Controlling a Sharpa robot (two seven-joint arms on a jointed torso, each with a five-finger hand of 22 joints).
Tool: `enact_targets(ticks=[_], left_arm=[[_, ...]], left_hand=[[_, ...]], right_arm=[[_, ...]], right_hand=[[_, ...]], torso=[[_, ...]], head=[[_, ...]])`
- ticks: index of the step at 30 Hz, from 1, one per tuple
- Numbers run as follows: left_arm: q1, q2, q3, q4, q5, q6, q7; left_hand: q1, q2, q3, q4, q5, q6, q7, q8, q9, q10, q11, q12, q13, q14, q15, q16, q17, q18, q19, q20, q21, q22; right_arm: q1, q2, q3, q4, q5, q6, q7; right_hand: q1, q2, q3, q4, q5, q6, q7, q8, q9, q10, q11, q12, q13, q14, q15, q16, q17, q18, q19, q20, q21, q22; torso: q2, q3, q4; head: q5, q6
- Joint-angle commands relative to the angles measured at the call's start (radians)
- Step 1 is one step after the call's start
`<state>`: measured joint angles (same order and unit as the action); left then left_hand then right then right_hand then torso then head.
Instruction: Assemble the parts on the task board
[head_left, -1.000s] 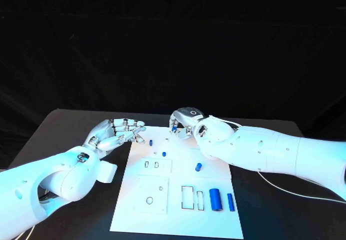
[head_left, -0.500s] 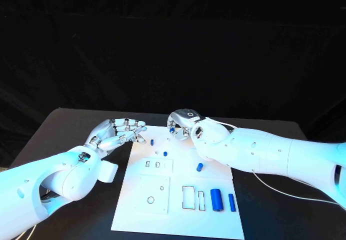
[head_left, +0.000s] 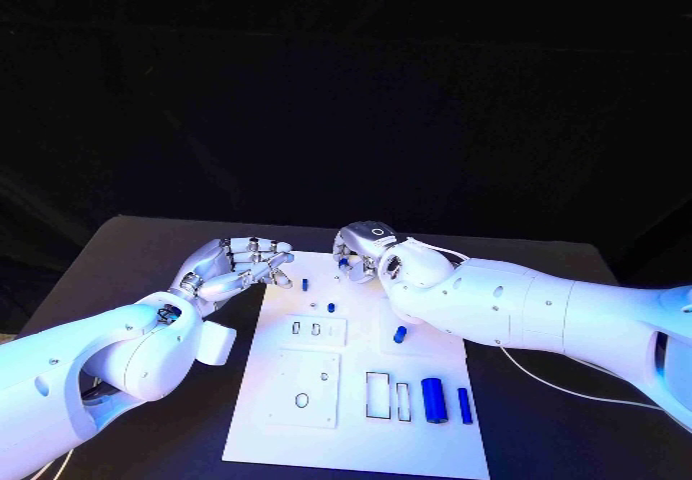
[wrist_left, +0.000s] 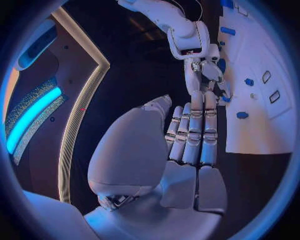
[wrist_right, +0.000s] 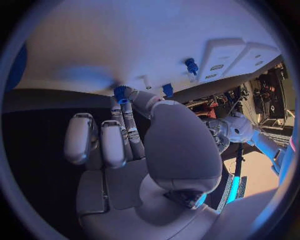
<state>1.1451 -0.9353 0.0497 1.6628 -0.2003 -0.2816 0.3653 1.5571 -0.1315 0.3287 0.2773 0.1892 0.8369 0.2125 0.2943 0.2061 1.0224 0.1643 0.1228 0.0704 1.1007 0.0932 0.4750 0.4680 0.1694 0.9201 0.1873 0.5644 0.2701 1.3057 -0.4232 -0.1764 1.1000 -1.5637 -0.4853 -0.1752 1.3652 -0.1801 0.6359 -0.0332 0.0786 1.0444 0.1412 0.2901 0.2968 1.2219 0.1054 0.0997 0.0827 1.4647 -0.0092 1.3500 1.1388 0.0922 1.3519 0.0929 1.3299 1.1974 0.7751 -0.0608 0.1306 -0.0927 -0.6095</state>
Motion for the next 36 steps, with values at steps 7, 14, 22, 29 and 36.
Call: enact_targets(ticks=[7, 14, 22, 29, 36], left_arm=[[0.002, 0.002, 0.001, 0.001, 0.007, 0.024, 0.001], [0.003, -0.001, 0.001, 0.000, 0.008, 0.025, 0.000], [0.004, -0.008, 0.001, -0.006, 0.012, 0.026, -0.002], [0.004, -0.014, 0.001, -0.012, 0.016, 0.029, -0.003], [0.004, -0.013, 0.001, -0.018, 0.018, 0.032, -0.003]], left_hand=[[-0.010, 0.002, 0.005, -0.001, -0.005, -0.008, 0.020, 0.004, 0.001, 0.007, 0.000, -0.007, 0.001, -0.002, -0.002, 0.004, 0.001, 0.010, -0.007, 0.000, 0.003, 0.001], [-0.011, 0.002, 0.006, 0.000, -0.005, -0.009, 0.020, 0.004, 0.002, 0.006, 0.001, -0.007, 0.001, -0.003, -0.002, 0.005, 0.002, 0.010, -0.008, 0.000, 0.004, 0.002], [-0.011, 0.002, 0.006, 0.000, -0.005, -0.009, 0.020, 0.004, 0.002, 0.006, 0.001, -0.007, 0.001, -0.003, -0.002, 0.005, 0.002, 0.010, -0.008, 0.000, 0.004, 0.002], [-0.013, 0.001, 0.007, 0.000, -0.005, -0.010, 0.021, 0.004, 0.002, 0.006, 0.001, -0.008, 0.002, -0.005, -0.001, 0.006, 0.004, 0.010, -0.010, 0.000, 0.006, 0.002], [-0.013, 0.001, 0.007, 0.000, -0.005, -0.010, 0.021, 0.004, 0.002, 0.006, 0.001, -0.008, 0.002, -0.005, -0.001, 0.006, 0.004, 0.010, -0.010, 0.000, 0.006, 0.002]], right_arm=[[-0.002, 0.005, 0.000, -0.008, 0.011, 0.032, 0.017], [-0.002, -0.023, 0.000, 0.019, 0.023, 0.001, 0.025], [0.010, -0.138, 0.003, 0.147, 0.041, -0.021, 0.015], [0.026, -0.282, 0.010, 0.278, 0.112, -0.028, 0.006], [0.030, -0.383, 0.013, 0.326, 0.257, 0.014, 0.020]], right_hand=[[-0.028, -0.012, 0.003, 0.000, 0.004, -0.055, 0.019, -0.020, 0.002, -0.030, -0.015, -0.023, 0.031, 0.016, 0.017, -0.015, -0.045, 0.001, -0.045, 0.014, -0.043, -0.054], [-0.031, -0.047, -0.112, 0.017, -0.012, -0.187, 0.029, -0.090, -0.003, -0.251, 0.017, -0.011, -0.013, -0.067, 0.044, -0.173, -0.299, 0.055, -0.214, 0.045, -0.268, -0.315], [0.049, -0.010, -0.298, 0.074, 0.008, -0.191, 0.025, -0.103, 0.010, -0.311, 0.019, 0.068, -0.008, -0.071, 0.046, -0.180, -0.332, 0.057, -0.202, 0.047, -0.311, -0.337], [0.057, -0.009, -0.297, 0.102, 0.021, -0.168, 0.034, -0.101, 0.015, -0.267, 0.010, 0.124, -0.003, -0.046, 0.039, -0.151, -0.296, 0.047, -0.158, 0.038, -0.274, -0.284], [0.020, -0.047, -0.273, 0.154, 0.060, -0.156, 0.033, -0.114, 0.015, -0.049, -0.015, 0.240, 0.036, -0.009, 0.021, -0.087, -0.208, 0.025, -0.085, 0.023, -0.189, -0.171]], torso=[[0.000, 0.0000, -0.0016], [-0.001, -0.0007, -0.0024], [-0.002, 0.0021, -0.0051], [-0.006, 0.0053, -0.0151], [-0.008, 0.0091, -0.0241]], head=[[0.005, -0.002], [0.007, 0.000], [0.006, 0.006], [0.006, 0.008], [0.005, 0.008]])
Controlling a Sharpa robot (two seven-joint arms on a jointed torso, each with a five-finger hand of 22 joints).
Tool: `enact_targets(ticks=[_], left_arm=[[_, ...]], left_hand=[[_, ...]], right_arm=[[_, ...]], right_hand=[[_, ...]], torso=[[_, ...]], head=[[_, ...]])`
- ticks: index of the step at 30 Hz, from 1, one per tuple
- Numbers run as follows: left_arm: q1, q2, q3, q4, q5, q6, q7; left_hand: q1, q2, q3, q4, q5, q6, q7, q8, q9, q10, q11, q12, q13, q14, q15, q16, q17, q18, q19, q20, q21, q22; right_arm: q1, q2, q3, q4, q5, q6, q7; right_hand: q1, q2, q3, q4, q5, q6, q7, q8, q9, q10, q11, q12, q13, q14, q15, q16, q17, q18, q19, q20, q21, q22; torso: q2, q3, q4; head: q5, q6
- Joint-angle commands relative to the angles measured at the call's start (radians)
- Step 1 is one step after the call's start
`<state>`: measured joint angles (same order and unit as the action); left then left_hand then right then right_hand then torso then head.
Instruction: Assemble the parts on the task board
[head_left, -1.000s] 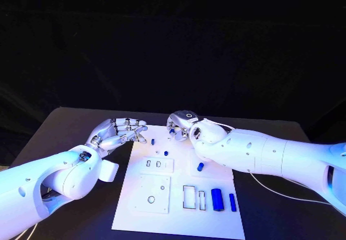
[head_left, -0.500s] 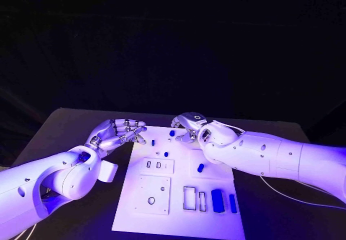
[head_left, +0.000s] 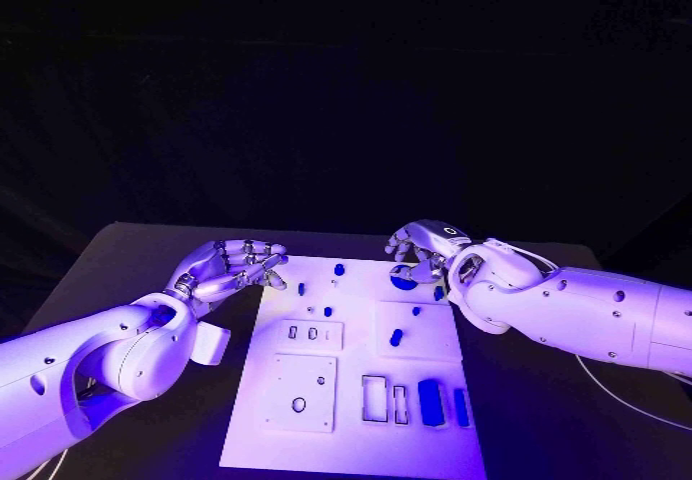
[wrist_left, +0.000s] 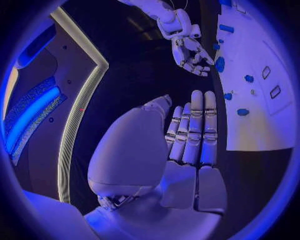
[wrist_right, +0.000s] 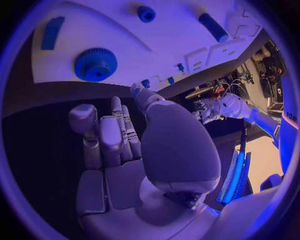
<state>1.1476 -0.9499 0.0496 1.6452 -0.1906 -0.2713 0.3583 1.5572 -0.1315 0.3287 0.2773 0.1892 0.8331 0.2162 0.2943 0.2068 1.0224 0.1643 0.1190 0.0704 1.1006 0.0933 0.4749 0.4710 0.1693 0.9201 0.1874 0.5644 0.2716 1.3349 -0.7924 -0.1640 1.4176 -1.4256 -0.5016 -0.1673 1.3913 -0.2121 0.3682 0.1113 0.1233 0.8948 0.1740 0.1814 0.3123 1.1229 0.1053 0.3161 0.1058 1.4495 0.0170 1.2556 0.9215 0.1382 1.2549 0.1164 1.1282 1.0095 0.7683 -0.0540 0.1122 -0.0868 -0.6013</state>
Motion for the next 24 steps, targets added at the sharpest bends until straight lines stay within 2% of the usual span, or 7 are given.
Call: enact_targets(ticks=[1, 3, 4, 5, 10, 15, 24], left_arm=[[0.001, 0.002, 0.001, -0.001, 0.009, 0.023, 0.004], [0.001, 0.003, 0.001, -0.003, 0.009, 0.024, 0.004], [0.001, 0.004, 0.001, -0.003, 0.009, 0.025, 0.004], [0.001, 0.004, 0.001, -0.004, 0.010, 0.025, 0.004], [0.001, 0.007, 0.001, -0.007, 0.010, 0.028, 0.003], [0.001, 0.008, 0.001, -0.009, 0.010, 0.030, 0.002], [0.001, 0.011, 0.001, -0.012, 0.010, 0.033, 0.001]], left_hand=[[-0.013, 0.001, 0.007, 0.000, -0.005, -0.006, 0.017, 0.004, 0.001, 0.006, 0.001, -0.004, 0.001, -0.005, -0.001, 0.006, 0.001, 0.010, -0.010, 0.000, 0.006, 0.001], [-0.013, 0.001, 0.007, 0.000, -0.005, -0.006, 0.017, 0.004, 0.001, 0.006, 0.001, -0.004, 0.001, -0.005, -0.001, 0.006, 0.001, 0.010, -0.010, 0.000, 0.006, 0.001], [-0.013, 0.001, 0.007, 0.000, -0.005, -0.006, 0.017, 0.004, 0.001, 0.006, 0.001, -0.004, 0.001, -0.005, -0.001, 0.006, 0.001, 0.010, -0.010, 0.000, 0.006, 0.001], [-0.013, 0.001, 0.007, 0.000, -0.005, -0.006, 0.017, 0.004, 0.001, 0.006, 0.001, -0.004, 0.001, -0.005, -0.001, 0.006, 0.001, 0.010, -0.010, 0.000, 0.006, 0.001], [-0.013, 0.000, 0.008, -0.001, -0.006, -0.007, 0.017, 0.004, 0.002, 0.006, 0.001, -0.005, 0.002, -0.006, -0.001, 0.007, 0.002, 0.010, -0.011, 0.000, 0.007, 0.001], [-0.013, 0.000, 0.008, -0.001, -0.006, -0.007, 0.017, 0.004, 0.002, 0.006, 0.001, -0.005, 0.002, -0.006, -0.001, 0.007, 0.002, 0.010, -0.011, 0.000, 0.007, 0.001], [-0.013, 0.000, 0.008, -0.001, -0.006, -0.007, 0.017, 0.004, 0.002, 0.006, 0.001, -0.005, 0.002, -0.006, -0.001, 0.007, 0.002, 0.010, -0.011, 0.000, 0.007, 0.001]], right_arm=[[0.001, -0.021, 0.001, 0.008, 0.135, 0.039, 0.014], [0.001, -0.037, 0.001, 0.006, 0.162, 0.060, 0.016], [0.001, -0.042, 0.001, 0.003, 0.173, 0.072, 0.015], [0.001, -0.047, 0.001, -0.001, 0.183, 0.082, 0.013], [0.001, -0.047, 0.001, -0.032, 0.242, 0.126, 0.003], [0.001, -0.038, 0.001, -0.060, 0.275, 0.148, -0.004], [-0.008, -0.001, 0.001, -0.109, 0.300, 0.171, -0.005]], right_hand=[[-0.021, -0.040, -0.041, 0.025, 0.098, -0.017, -0.009, -0.009, 0.001, 0.093, -0.027, 0.065, 0.042, 0.013, -0.015, 0.026, 0.039, -0.028, 0.034, -0.008, 0.043, 0.055], [-0.012, -0.041, -0.092, 0.039, 0.125, -0.025, -0.016, -0.006, 0.007, 0.103, -0.035, 0.121, 0.093, 0.021, -0.024, 0.051, 0.077, -0.035, 0.054, -0.016, 0.071, 0.092], [0.000, -0.035, -0.153, 0.058, 0.129, -0.030, -0.021, 0.004, 0.015, 0.110, -0.042, 0.212, 0.171, 0.040, -0.029, 0.102, 0.168, -0.045, 0.081, -0.021, 0.111, 0.142], [0.037, -0.018, -0.219, 0.082, 0.139, -0.041, -0.020, 0.018, 0.027, 0.041, -0.053, 0.330, 0.287, 0.047, -0.031, 0.136, 0.219, -0.054, 0.096, -0.021, 0.134, 0.174], [0.087, 0.004, -0.296, 0.176, 0.147, -0.060, -0.017, 0.058, 0.053, 0.154, -0.035, 0.883, 0.924, 0.085, -0.021, 0.247, 0.449, -0.077, 0.164, -0.016, 0.237, 0.307], [0.089, 0.014, -0.306, 0.177, 0.149, -0.073, -0.011, 0.074, 0.061, 0.236, -0.028, 1.034, 1.130, 0.097, -0.013, 0.278, 0.526, -0.087, 0.189, -0.008, 0.275, 0.356], [0.088, 0.022, -0.306, 0.177, 0.145, -0.074, -0.009, 0.083, 0.065, 0.263, -0.025, 1.076, 1.190, 0.100, -0.010, 0.284, 0.543, -0.087, 0.190, -0.005, 0.279, 0.363]], torso=[[-0.002, 0.0026, -0.0060], [-0.001, 0.0035, -0.0067], [-0.001, 0.0042, -0.0073], [0.000, 0.0049, -0.0073], [-0.001, 0.0022, -0.0037], [-0.001, 0.0012, -0.0020], [0.000, 0.0004, 0.0001]], head=[[-0.001, 0.000], [-0.002, -0.001], [-0.002, -0.002], [-0.002, -0.002], [-0.006, -0.004], [-0.007, -0.007], [-0.004, -0.012]])
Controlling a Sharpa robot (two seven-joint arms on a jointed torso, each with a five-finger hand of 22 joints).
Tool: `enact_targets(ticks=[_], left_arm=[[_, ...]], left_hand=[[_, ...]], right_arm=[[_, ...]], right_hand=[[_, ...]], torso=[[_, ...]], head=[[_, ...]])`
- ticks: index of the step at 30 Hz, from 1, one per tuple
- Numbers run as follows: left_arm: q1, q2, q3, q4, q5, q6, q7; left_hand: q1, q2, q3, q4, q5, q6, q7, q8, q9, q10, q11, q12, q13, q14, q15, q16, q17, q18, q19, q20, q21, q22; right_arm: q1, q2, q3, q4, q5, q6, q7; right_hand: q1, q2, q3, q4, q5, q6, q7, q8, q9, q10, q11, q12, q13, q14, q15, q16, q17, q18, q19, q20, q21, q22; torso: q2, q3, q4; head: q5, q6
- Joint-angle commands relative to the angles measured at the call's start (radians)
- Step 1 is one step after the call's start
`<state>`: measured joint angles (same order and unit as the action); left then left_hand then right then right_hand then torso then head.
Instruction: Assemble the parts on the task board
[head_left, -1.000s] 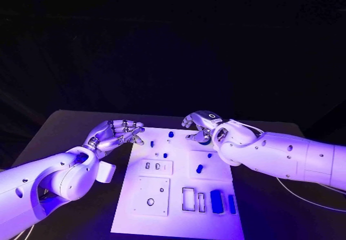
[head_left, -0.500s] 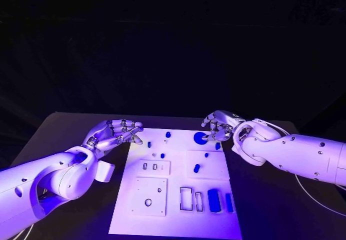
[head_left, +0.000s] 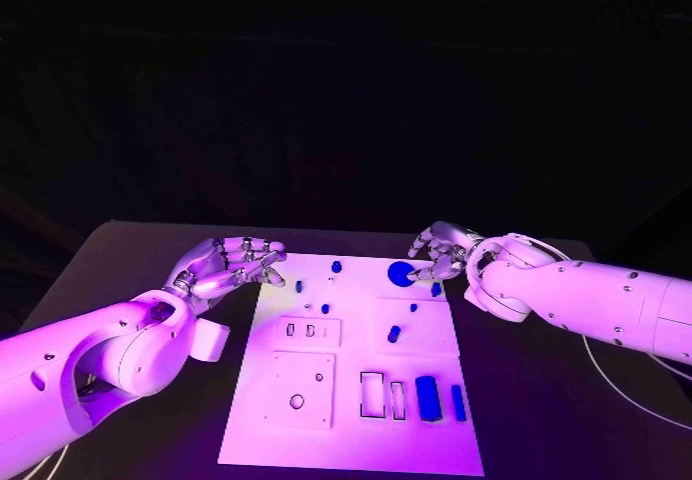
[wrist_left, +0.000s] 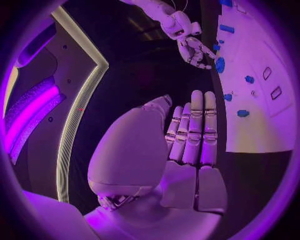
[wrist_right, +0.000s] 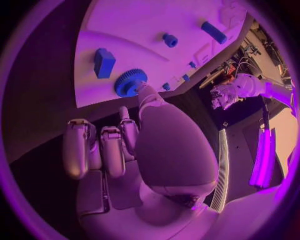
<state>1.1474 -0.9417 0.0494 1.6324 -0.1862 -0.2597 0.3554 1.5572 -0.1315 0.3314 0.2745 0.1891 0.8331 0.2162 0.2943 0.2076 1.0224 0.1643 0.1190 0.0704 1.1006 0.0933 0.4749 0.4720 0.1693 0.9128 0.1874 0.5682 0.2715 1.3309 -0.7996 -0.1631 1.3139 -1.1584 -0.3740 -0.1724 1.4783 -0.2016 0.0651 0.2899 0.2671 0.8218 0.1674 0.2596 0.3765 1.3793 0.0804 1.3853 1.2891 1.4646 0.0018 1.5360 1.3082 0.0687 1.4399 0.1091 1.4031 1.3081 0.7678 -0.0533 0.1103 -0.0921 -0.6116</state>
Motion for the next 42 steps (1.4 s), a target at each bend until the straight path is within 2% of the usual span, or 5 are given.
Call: enact_targets(ticks=[1, 17, 28, 35, 42], left_arm=[[0.001, 0.003, 0.001, 0.000, 0.006, 0.022, 0.004], [0.001, 0.003, 0.001, -0.003, 0.006, 0.024, 0.002], [0.001, 0.002, 0.001, -0.004, 0.006, 0.026, -0.001], [0.001, 0.001, 0.001, -0.004, 0.006, 0.027, -0.004], [0.001, 0.000, 0.001, -0.004, 0.006, 0.027, -0.007]], left_hand=[[-0.013, 0.000, 0.005, 0.002, -0.006, -0.007, 0.017, 0.004, 0.001, 0.006, 0.001, -0.005, 0.002, -0.006, -0.001, 0.007, 0.001, 0.010, -0.004, 0.000, 0.003, 0.002], [-0.013, 0.000, 0.005, 0.002, -0.006, -0.007, 0.017, 0.004, 0.001, 0.006, 0.001, -0.005, 0.002, -0.006, -0.001, 0.007, 0.001, 0.010, -0.004, 0.000, 0.003, 0.002], [-0.013, 0.000, 0.008, 0.001, -0.005, -0.007, 0.017, 0.004, 0.002, 0.006, 0.001, -0.005, 0.002, -0.008, -0.001, 0.009, 0.004, 0.010, -0.006, 0.000, 0.006, 0.003], [-0.015, -0.001, 0.009, 0.001, -0.006, -0.008, 0.017, 0.004, 0.002, 0.005, 0.001, -0.006, 0.002, -0.009, -0.001, 0.009, 0.004, 0.010, -0.007, 0.001, 0.007, 0.004], [-0.016, -0.001, 0.009, 0.002, -0.006, -0.009, 0.018, 0.004, 0.002, 0.005, 0.002, -0.007, 0.002, -0.010, -0.001, 0.010, 0.005, 0.010, -0.008, 0.001, 0.007, 0.004]], right_arm=[[-0.005, 0.010, 0.000, -0.008, 0.034, 0.044, 0.001], [-0.011, 0.034, 0.000, -0.020, 0.015, 0.039, -0.002], [-0.013, 0.045, 0.000, -0.021, -0.042, 0.030, -0.015], [-0.018, 0.050, -0.001, -0.021, -0.200, 0.027, -0.039], [-0.020, 0.047, -0.001, -0.009, -0.262, 0.034, -0.047]], right_hand=[[0.001, 0.012, -0.002, -0.002, 0.001, -0.001, -0.002, 0.005, 0.001, 0.007, 0.000, 0.008, 0.009, 0.085, 0.005, 0.004, 0.157, -0.018, 0.005, 0.003, 0.004, 0.065], [0.008, 0.024, 0.013, -0.004, 0.011, 0.007, -0.003, 0.016, 0.005, 0.029, 0.000, 0.038, 0.053, 0.088, 0.006, 0.010, 0.174, -0.021, 0.013, 0.004, 0.015, 0.080], [0.050, 0.044, 0.119, -0.012, -0.022, 0.066, -0.014, 0.035, 0.005, 0.066, -0.011, 0.076, 0.114, 0.090, -0.002, 0.015, 0.188, -0.025, 0.024, -0.002, 0.032, 0.104], [0.046, 0.022, 0.174, -0.014, -0.029, 0.100, -0.024, 0.039, 0.007, 0.081, -0.019, 0.088, 0.134, 0.091, -0.010, 0.016, 0.194, -0.028, 0.031, -0.009, 0.041, 0.117], [0.022, -0.006, 0.190, -0.008, -0.035, 0.089, -0.019, 0.027, 0.003, 0.074, -0.015, 0.081, 0.127, 0.091, -0.008, 0.016, 0.193, -0.028, 0.029, -0.009, 0.039, 0.117]], torso=[[0.000, -0.0001, 0.0022], [0.000, -0.0009, -0.0015], [0.000, -0.0004, -0.0006], [0.000, -0.0005, 0.0001], [0.000, 0.0000, -0.0017]], head=[[0.002, -0.003], [0.007, -0.008], [0.005, -0.010], [0.005, -0.014], [0.007, -0.015]])
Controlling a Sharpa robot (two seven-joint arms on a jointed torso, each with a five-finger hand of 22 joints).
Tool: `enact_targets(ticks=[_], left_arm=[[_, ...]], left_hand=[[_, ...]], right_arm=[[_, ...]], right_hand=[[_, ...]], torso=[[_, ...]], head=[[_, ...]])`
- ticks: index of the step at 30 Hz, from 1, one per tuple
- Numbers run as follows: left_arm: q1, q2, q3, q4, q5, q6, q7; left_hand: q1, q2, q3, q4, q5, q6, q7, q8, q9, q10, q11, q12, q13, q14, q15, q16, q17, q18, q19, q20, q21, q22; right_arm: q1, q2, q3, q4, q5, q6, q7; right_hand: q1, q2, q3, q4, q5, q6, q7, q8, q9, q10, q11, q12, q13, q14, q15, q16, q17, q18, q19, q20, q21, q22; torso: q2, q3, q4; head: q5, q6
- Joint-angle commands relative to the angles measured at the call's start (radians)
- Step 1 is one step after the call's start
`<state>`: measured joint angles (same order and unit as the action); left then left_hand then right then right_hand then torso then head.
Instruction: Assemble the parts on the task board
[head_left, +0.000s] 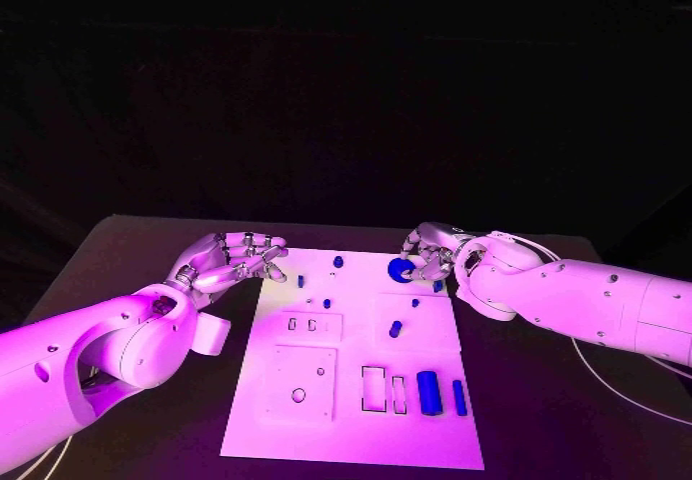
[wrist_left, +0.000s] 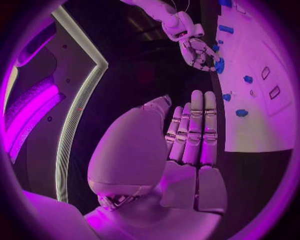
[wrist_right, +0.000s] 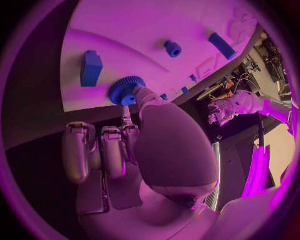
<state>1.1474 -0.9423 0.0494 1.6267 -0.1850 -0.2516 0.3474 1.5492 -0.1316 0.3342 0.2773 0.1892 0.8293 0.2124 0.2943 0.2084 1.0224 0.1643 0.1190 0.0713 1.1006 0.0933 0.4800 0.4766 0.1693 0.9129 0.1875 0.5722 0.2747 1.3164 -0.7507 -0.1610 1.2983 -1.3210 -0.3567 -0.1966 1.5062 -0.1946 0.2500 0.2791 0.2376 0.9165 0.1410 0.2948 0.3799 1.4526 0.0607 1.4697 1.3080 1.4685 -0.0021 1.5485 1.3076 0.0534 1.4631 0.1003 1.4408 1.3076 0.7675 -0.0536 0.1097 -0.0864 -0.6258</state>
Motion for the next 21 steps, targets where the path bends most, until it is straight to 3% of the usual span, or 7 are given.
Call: enact_targets(ticks=[1, 4, 9, 21], left_arm=[[0.001, 0.001, 0.001, 0.001, 0.004, 0.019, 0.001], [0.001, 0.001, 0.001, 0.001, 0.004, 0.020, 0.000], [0.001, 0.002, 0.001, 0.000, 0.004, 0.020, 0.000], [0.001, 0.008, 0.001, -0.002, 0.004, 0.021, -0.003]], left_hand=[[-0.008, -0.001, 0.006, -0.001, -0.006, -0.005, 0.022, 0.004, 0.001, 0.005, 0.002, -0.007, 0.001, -0.010, -0.001, 0.005, 0.001, 0.010, -0.008, 0.001, 0.003, 0.001], [-0.010, -0.001, 0.007, 0.000, -0.006, -0.007, 0.022, 0.004, 0.002, 0.004, 0.002, -0.007, 0.001, -0.011, 0.000, 0.005, 0.002, 0.010, -0.009, 0.001, 0.004, 0.001], [-0.010, -0.001, 0.007, 0.000, -0.006, -0.007, 0.022, 0.004, 0.002, 0.004, 0.002, -0.007, 0.001, -0.011, 0.000, 0.005, 0.002, 0.010, -0.009, 0.001, 0.004, 0.001], [-0.011, -0.001, 0.008, 0.000, -0.006, -0.008, 0.023, 0.003, 0.002, 0.003, 0.003, -0.008, 0.001, -0.012, 0.000, 0.006, 0.003, 0.009, -0.010, 0.001, 0.005, 0.002]], right_arm=[[-0.006, -0.002, -0.003, 0.010, -0.104, 0.019, -0.023], [-0.007, -0.003, -0.003, 0.027, -0.118, 0.020, -0.024], [-0.008, -0.005, -0.003, 0.063, -0.134, -0.012, -0.030], [0.007, 0.012, -0.002, 0.172, -0.227, -0.166, -0.110]], right_hand=[[-0.011, -0.017, 0.007, 0.004, -0.003, -0.007, 0.008, -0.010, 0.000, 0.000, 0.005, -0.004, 0.107, 0.087, -0.003, 0.003, 0.193, -0.013, 0.006, 0.001, 0.001, 0.118], [-0.042, -0.032, 0.008, 0.008, 0.028, -0.007, 0.008, -0.013, 0.000, 0.001, 0.006, -0.005, 0.108, 0.087, -0.002, 0.003, 0.191, -0.013, 0.006, 0.003, 0.001, 0.119], [-0.059, -0.034, 0.027, 0.007, 0.072, -0.005, 0.007, -0.016, 0.002, 0.005, 0.005, -0.002, 0.114, 0.087, -0.003, 0.003, 0.193, -0.014, 0.009, 0.002, 0.003, 0.123], [-0.075, -0.030, 0.041, 0.006, 0.077, 0.005, 0.004, -0.014, 0.005, 0.015, 0.002, 0.005, 0.126, 0.090, -0.004, 0.007, 0.206, -0.018, 0.020, 0.001, 0.017, 0.140]], torso=[[0.000, 0.0003, -0.0011], [0.000, 0.0005, -0.0006], [0.000, 0.0002, 0.0013], [0.000, -0.0012, 0.0029]], head=[[0.001, -0.001], [0.001, 0.000], [-0.001, 0.001], [-0.002, 0.004]])
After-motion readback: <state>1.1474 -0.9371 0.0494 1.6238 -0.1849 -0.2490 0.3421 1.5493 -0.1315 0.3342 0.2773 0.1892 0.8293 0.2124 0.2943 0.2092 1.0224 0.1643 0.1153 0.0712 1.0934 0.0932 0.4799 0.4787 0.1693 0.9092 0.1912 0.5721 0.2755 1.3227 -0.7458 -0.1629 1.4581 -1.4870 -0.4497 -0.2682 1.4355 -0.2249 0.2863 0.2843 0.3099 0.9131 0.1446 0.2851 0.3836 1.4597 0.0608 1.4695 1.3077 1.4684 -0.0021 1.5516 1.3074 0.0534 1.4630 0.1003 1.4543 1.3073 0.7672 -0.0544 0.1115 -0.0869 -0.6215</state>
